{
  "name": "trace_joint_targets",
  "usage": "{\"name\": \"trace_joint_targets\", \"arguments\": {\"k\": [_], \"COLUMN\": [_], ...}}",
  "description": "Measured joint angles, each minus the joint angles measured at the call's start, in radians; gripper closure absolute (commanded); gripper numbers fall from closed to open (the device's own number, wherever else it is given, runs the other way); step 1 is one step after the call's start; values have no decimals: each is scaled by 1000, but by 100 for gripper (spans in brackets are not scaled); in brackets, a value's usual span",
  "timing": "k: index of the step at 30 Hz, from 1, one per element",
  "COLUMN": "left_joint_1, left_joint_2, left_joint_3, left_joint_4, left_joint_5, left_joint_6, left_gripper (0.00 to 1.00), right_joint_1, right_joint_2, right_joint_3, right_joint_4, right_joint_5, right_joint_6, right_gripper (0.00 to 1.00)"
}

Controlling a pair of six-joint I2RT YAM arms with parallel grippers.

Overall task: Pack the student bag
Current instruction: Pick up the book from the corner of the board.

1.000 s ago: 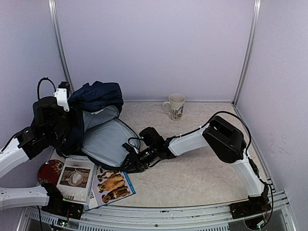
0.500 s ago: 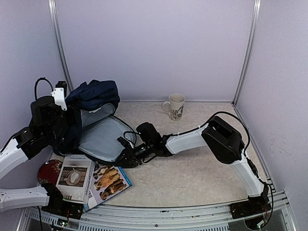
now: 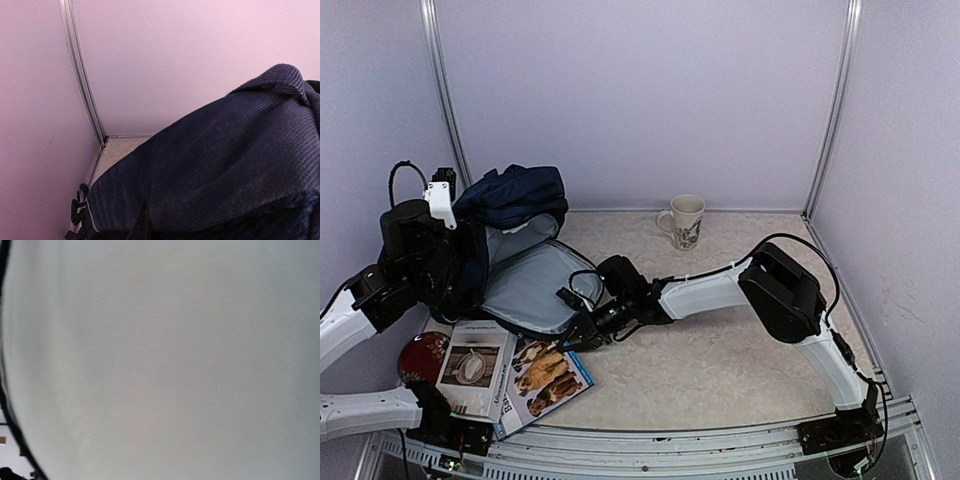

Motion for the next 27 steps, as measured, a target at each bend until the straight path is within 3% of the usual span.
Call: {"name": "trace_joint_targets", "arguments": {"k": [7, 13, 27], "left_joint_1": [0, 0, 0], "left_joint_2": [0, 0, 13], "left_joint_3": [0, 0, 0], "left_joint_4": [0, 1, 8], "left_joint_5": [10, 38, 64], "left_joint_6": [0, -11, -12], "left_gripper": [100, 100, 100], "right_joint_1": [6, -20, -207], "right_joint_2": [-65, -271, -611], "right_joint_3": [-52, -273, -565], "right_joint_4": [-43, -82, -275], "right_joint_5": [18, 60, 223], "right_joint_6": [-55, -107, -256], "right_gripper": [100, 100, 100]}}
